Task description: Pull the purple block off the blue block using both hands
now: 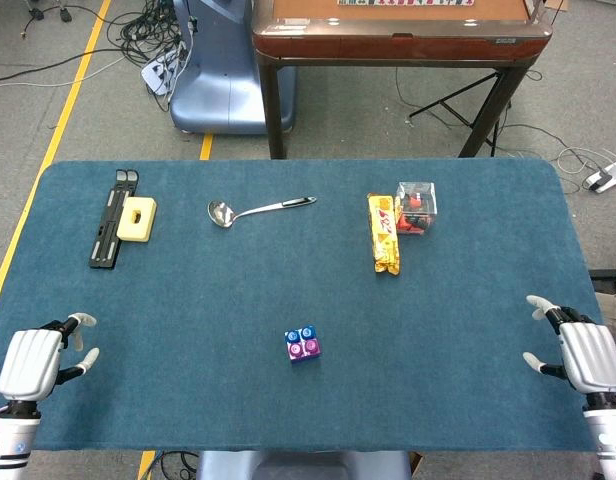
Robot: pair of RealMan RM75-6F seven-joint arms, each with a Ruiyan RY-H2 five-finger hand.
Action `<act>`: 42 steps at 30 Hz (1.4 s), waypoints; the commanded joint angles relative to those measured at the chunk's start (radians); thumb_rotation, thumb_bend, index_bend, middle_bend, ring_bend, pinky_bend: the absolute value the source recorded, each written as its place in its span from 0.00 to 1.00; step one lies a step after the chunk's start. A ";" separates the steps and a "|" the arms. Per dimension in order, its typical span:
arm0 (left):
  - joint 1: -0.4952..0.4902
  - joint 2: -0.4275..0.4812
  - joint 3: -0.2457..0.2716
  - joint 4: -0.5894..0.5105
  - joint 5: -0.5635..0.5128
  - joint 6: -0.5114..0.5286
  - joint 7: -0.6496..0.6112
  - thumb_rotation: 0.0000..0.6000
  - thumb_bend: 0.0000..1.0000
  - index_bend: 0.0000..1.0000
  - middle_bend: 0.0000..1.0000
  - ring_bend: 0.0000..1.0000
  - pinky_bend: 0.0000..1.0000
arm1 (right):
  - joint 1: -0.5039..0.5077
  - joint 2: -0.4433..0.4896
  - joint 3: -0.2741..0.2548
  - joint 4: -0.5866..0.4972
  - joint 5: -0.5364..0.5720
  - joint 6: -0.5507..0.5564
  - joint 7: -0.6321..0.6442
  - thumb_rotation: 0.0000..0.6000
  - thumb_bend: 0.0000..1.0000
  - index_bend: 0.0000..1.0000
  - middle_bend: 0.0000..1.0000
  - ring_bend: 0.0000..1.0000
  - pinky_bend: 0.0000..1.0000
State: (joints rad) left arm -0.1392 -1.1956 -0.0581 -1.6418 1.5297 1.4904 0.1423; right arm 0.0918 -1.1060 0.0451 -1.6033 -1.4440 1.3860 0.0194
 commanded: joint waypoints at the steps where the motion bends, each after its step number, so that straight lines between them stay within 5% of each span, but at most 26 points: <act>1: -0.001 0.001 0.001 -0.004 0.008 0.005 0.004 1.00 0.25 0.50 0.63 0.62 0.77 | 0.000 -0.004 -0.004 0.003 -0.006 -0.001 -0.002 1.00 0.00 0.24 0.37 0.32 0.46; 6: -0.011 -0.002 -0.002 -0.011 0.028 0.008 -0.012 1.00 0.25 0.49 0.63 0.62 0.78 | 0.002 -0.007 0.001 0.009 -0.003 -0.002 0.008 1.00 0.00 0.24 0.37 0.32 0.46; 12: -0.044 0.009 -0.007 -0.069 0.106 0.014 -0.019 1.00 0.25 0.36 0.64 0.64 0.80 | 0.007 0.002 0.006 -0.003 -0.010 0.003 0.004 1.00 0.00 0.24 0.37 0.32 0.46; 24: -0.181 -0.024 -0.031 -0.235 0.194 -0.130 0.076 1.00 0.26 0.27 0.88 0.84 0.99 | 0.019 0.034 0.016 -0.033 -0.013 0.000 -0.009 1.00 0.00 0.24 0.37 0.32 0.46; 29: -0.252 -0.051 -0.059 -0.293 0.137 -0.237 0.092 1.00 0.45 0.28 0.99 0.93 1.00 | 0.013 0.046 0.018 -0.047 -0.013 0.012 -0.012 1.00 0.00 0.24 0.37 0.32 0.46; 33: -0.310 -0.097 -0.084 -0.304 0.095 -0.306 0.129 1.00 0.49 0.29 1.00 0.95 1.00 | 0.011 0.049 0.016 -0.050 -0.011 0.013 -0.014 1.00 0.00 0.24 0.37 0.32 0.46; 38: -0.373 -0.154 -0.110 -0.288 0.055 -0.368 0.152 1.00 0.44 0.29 1.00 0.96 1.00 | 0.006 0.047 0.012 -0.051 -0.013 0.017 -0.018 1.00 0.00 0.24 0.37 0.32 0.46; 42: -0.420 -0.198 -0.120 -0.275 0.028 -0.413 0.169 1.00 0.28 0.27 1.00 0.96 1.00 | 0.004 0.045 0.012 -0.048 -0.006 0.016 -0.017 1.00 0.00 0.24 0.37 0.32 0.46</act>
State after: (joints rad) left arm -0.5437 -1.3791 -0.1729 -1.9226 1.5704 1.0936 0.3023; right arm 0.0963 -1.0610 0.0568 -1.6513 -1.4502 1.4020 0.0028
